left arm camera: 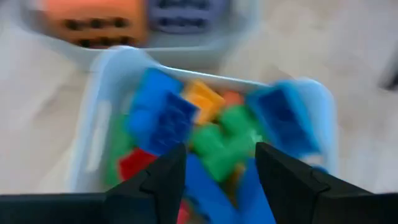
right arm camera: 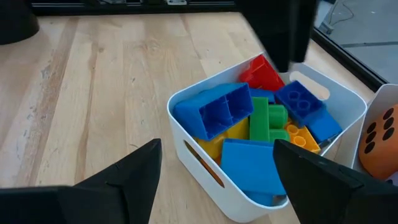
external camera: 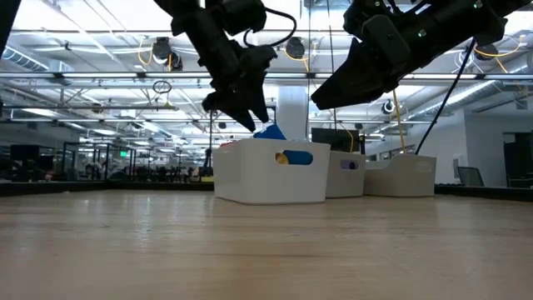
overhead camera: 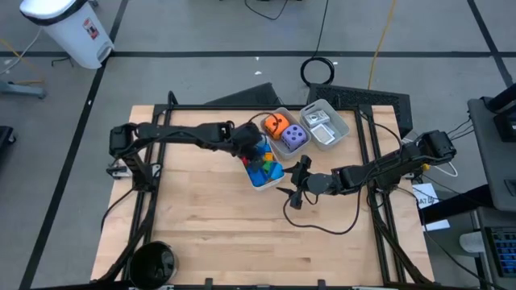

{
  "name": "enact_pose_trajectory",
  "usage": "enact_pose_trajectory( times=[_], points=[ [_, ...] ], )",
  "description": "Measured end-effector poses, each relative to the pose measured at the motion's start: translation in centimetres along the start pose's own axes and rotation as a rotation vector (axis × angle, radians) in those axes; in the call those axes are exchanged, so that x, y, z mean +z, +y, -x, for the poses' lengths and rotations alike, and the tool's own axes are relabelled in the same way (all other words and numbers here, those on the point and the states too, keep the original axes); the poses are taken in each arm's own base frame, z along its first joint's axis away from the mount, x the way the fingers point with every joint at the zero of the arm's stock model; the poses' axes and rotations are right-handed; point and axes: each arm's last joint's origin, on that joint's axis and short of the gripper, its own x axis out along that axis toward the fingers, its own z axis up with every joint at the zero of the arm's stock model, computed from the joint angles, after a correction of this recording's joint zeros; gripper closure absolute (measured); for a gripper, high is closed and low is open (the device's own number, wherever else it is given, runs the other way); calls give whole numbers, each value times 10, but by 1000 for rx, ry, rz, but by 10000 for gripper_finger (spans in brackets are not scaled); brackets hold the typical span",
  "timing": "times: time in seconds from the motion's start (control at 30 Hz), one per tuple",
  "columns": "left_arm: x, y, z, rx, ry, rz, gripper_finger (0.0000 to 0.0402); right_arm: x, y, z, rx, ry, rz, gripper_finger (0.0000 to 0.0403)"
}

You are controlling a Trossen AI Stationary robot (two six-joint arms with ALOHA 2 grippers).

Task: Pick & Place Toys
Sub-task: Return to Home Position

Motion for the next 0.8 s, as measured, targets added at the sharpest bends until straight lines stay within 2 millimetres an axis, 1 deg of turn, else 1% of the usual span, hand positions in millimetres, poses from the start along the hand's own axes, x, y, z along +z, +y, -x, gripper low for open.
enact_pose_trajectory(
  times=[0.07, 0.1, 0.2, 0.3, 0.37, 0.47, 0.53, 0.6, 0.63, 0.67, 0.73, 0.77, 0.8],
  points=[
    [-1, -6, 9, -67, 3, -42, 198, 0, 0, 0, 0, -1, 7, 124],
    [0, -10, 20, -99, -13, -66, 198, 2, -1, 3, 4, -1, 10, 124],
    [-2, -21, 66, -157, -81, -146, 199, 14, -5, 27, 24, -26, -3, 124],
    [-14, -27, 120, -182, -149, -245, 203, 26, -12, 65, 69, -65, -34, 124],
    [-25, -27, 163, -198, -235, -276, 203, 35, -17, 93, 119, -120, -71, 124],
    [-48, -24, 221, -231, -355, -309, 200, 39, -28, 133, 191, -179, -92, 124],
    [-68, -18, 248, -241, -406, -308, 198, 37, -36, 152, 224, -192, -94, 124],
    [-91, -9, 263, -256, -455, -307, 198, 30, -43, 163, 250, -206, -116, 124],
    [-102, -5, 265, -261, -481, -310, 199, 24, -46, 166, 260, -214, -124, 124],
    [-115, -1, 262, -262, -493, -315, 201, 18, -48, 168, 267, -219, -126, 124],
    [-139, 9, 247, -246, -515, -309, 204, 5, -52, 167, 269, -222, -118, 124],
    [-150, 13, 235, -235, -529, -298, 205, -3, -53, 166, 268, -225, -109, 124],
    [-163, 17, 219, -211, -529, -290, 206, -9, -54, 164, 267, -231, -98, 124]
  ],
)
